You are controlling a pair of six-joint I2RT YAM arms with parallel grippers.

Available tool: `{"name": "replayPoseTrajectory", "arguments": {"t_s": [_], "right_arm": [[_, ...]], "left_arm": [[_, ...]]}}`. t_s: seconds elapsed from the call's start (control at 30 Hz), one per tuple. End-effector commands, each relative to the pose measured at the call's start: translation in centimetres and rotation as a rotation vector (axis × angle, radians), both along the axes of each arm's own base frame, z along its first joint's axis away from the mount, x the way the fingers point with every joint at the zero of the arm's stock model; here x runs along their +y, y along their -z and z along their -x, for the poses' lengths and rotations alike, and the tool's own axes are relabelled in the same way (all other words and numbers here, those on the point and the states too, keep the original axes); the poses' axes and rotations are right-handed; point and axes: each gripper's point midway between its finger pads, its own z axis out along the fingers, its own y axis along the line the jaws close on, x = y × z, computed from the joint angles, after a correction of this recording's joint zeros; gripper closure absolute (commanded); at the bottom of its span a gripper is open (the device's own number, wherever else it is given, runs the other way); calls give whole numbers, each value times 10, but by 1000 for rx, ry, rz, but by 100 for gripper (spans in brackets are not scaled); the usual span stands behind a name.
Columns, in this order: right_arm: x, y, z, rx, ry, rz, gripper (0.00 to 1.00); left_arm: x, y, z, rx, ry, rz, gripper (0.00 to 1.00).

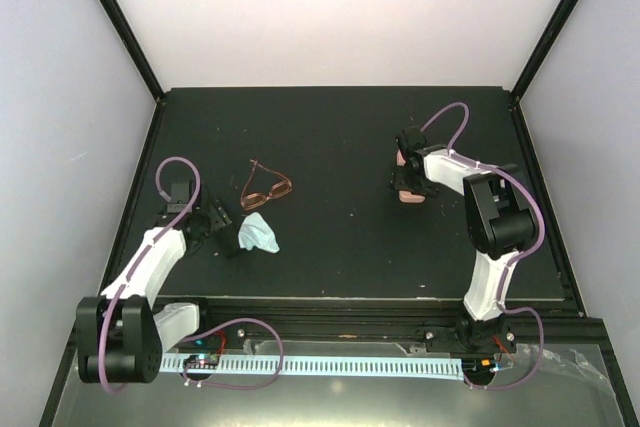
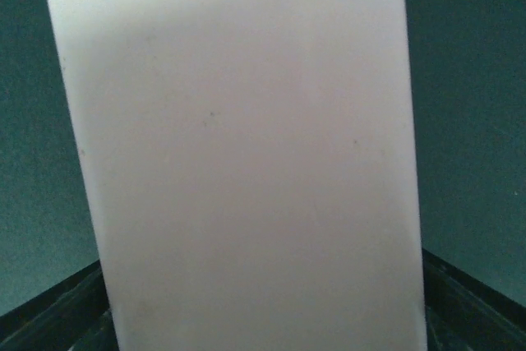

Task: Organize the sunglasses
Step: Move the sunglasses case at the center of the board, then pick up the sunglasses case from the center of the board.

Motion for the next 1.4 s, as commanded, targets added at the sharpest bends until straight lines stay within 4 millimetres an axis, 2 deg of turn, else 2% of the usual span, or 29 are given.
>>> {"name": "replayPoseTrajectory", "arguments": {"t_s": [0.0, 0.1, 0.2, 0.43, 0.6, 0.67, 0.8, 0.93, 1.03, 1.17, 1.27, 1.37], "right_arm": [[1, -19, -3, -72, -4, -14, 9], [1, -35, -4, -120, -3, -29, 5], [1, -54, -7, -176, 4, -46, 4], [6, -85, -5, -270, 9, -95, 4], [13, -93, -3, -292, -4, -99, 6], [17, -97, -2, -300, -16, -105, 7], [29, -106, 3, -320, -41, -136, 7], [41, -116, 10, -338, -68, -187, 8], [48, -121, 18, -343, -82, -213, 8], [54, -119, 36, -336, -104, -255, 8], [60, -110, 51, -305, -134, -294, 8], [69, -96, 66, -255, -180, -334, 10]], "left_arm": [[-1, 15, -7, 47, 21, 7, 21], [-7, 26, -11, 83, 56, 36, 23], [-14, 26, -21, 82, 88, 69, 27], [-15, 40, -31, 139, 86, 80, 34], [-10, 44, -32, 169, 74, 53, 52], [-7, 39, -33, 156, 68, 38, 58], [-4, 10, -36, 68, 56, 18, 60], [-21, -30, -42, -54, 92, 78, 60], [-50, -56, -47, -151, 170, 162, 60], [-111, -72, -47, -199, 318, 303, 60], [-162, -71, -45, -186, 431, 390, 59], [-206, -48, -42, -106, 513, 426, 60]]}}
